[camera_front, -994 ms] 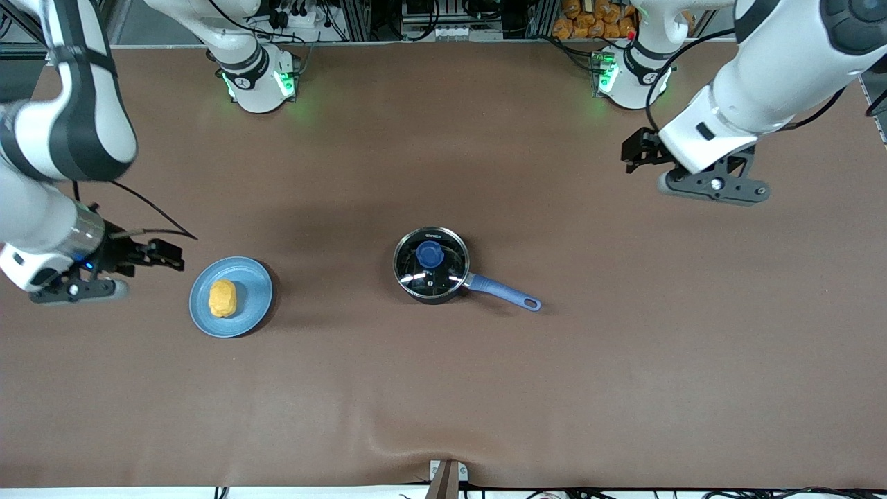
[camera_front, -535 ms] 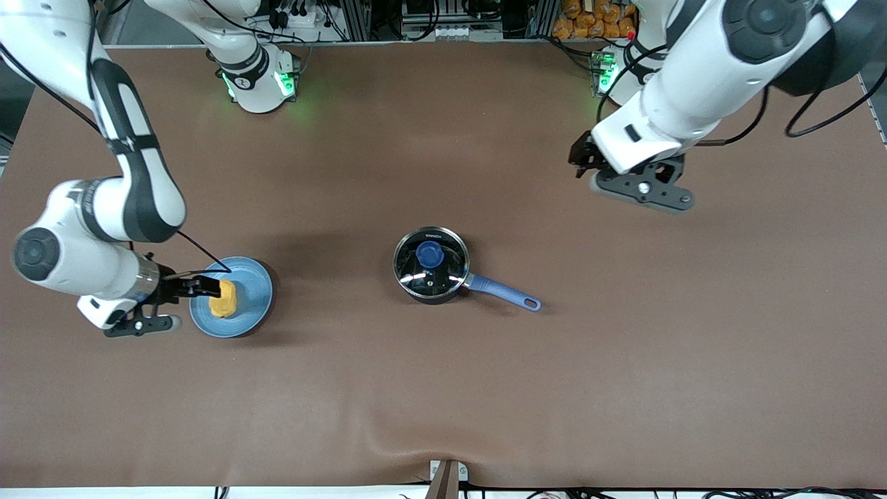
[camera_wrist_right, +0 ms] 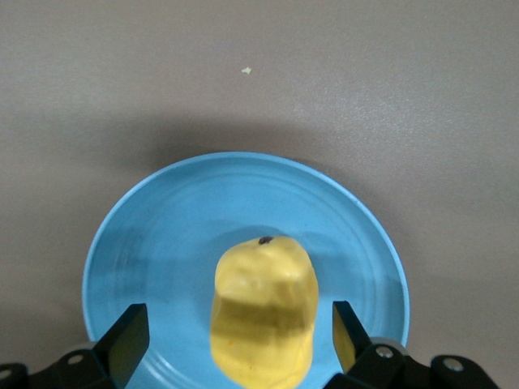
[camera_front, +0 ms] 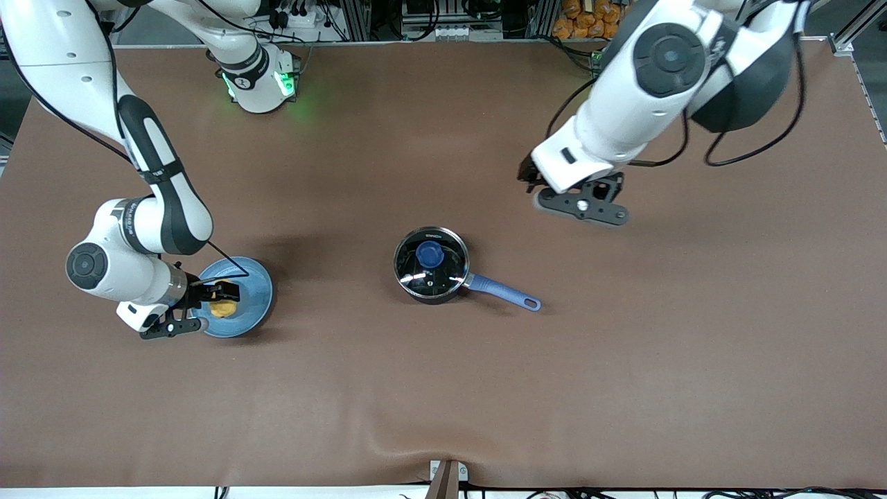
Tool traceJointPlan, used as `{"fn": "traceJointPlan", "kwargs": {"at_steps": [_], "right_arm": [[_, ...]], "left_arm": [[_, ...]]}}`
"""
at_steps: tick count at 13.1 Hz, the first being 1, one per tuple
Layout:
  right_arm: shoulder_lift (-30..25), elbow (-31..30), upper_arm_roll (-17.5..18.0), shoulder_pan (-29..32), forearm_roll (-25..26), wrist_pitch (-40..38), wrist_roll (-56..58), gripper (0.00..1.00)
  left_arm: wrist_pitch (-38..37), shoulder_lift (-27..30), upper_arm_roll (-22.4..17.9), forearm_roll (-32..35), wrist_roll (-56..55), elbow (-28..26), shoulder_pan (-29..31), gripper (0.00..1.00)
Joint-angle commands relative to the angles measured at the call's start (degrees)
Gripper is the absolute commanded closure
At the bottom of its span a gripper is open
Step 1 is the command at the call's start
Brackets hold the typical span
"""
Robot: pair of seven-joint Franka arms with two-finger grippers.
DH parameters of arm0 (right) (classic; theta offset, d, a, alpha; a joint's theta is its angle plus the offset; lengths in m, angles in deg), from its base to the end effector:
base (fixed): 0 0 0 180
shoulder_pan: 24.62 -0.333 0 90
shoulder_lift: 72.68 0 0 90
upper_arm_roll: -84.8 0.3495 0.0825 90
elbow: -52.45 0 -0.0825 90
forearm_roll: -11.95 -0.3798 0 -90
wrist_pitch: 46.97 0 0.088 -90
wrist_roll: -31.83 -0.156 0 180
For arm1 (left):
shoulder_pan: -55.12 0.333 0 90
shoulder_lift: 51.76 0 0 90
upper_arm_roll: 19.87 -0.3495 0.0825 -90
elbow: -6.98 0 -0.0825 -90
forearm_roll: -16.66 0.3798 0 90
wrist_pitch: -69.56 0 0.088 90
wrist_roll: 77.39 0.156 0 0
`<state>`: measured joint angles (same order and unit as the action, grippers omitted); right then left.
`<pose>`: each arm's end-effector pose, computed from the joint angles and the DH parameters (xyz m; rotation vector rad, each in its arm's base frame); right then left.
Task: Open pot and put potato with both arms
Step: 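Reach the right gripper to the potato while the left gripper approaches the lid, then grasp the potato with the right gripper while the left gripper grasps the lid knob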
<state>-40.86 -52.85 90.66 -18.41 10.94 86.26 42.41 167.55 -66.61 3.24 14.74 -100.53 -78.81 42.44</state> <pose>0.6508 -0.0061 0.2045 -3.0587 -0.2337 0.0901 0.5273 -0.3541 0.5131 3.0187 -0.3103 -0.1342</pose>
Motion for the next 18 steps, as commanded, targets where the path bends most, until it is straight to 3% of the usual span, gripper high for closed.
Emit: {"fn": "traceJointPlan", "kwargs": {"at_steps": [1, 4, 6, 7, 9, 12, 16, 18], "right_arm": [[1.6, -0.3, 0.6, 1.4, 0.1, 1.9, 1.4, 0.0], [2.2, -0.3, 0.6, 1.4, 0.1, 1.7, 1.5, 0.01], [2.2, -0.3, 0.6, 1.4, 0.5, 1.5, 1.6, 0.57], [2.1, -0.3, 0.6, 1.3, 0.6, 1.4, 1.6, 0.78], [2.1, -0.2, 0.6, 1.1, 0.7, 1.4, 1.6, 0.96], [1.5, 0.1, 0.7, 0.6, 0.7, 1.1, 1.3, 1.0], [0.4, 2.5, 1.3, -0.3, 0.2, -3.4, 0.3, 1.0], [0.2, 5.1, 3.1, -0.9, 0.0, -8.4, -4.0, 1.0]], "left_arm": [[0.4, -5.3, -0.3, 0.2, -7.1, 5.4, -4.4, 0.0], [5.4, -8.6, -0.6, 0.2, -12.5, 6.3, -6.8, 0.0], [8.9, -10.5, -0.8, 1.6, -14.8, 6.3, -8.5, 0.0], [10.2, -11.8, -0.8, 3.0, -17.2, 6.7, -9.7, 0.0], [12.7, -14.5, -0.9, 5.2, -22.0, 7.8, -12.2, 0.0], [17.0, -18.3, -4.5, 6.0, -30.6, 9.4, -17.3, 0.0], [21.7, -23.7, -19.7, 6.0, -40.5, 12.5, -31.7, 0.0], [24.1, -26.2, -23.7, 6.0, -44.8, 12.9, -35.3, 0.0]]}}
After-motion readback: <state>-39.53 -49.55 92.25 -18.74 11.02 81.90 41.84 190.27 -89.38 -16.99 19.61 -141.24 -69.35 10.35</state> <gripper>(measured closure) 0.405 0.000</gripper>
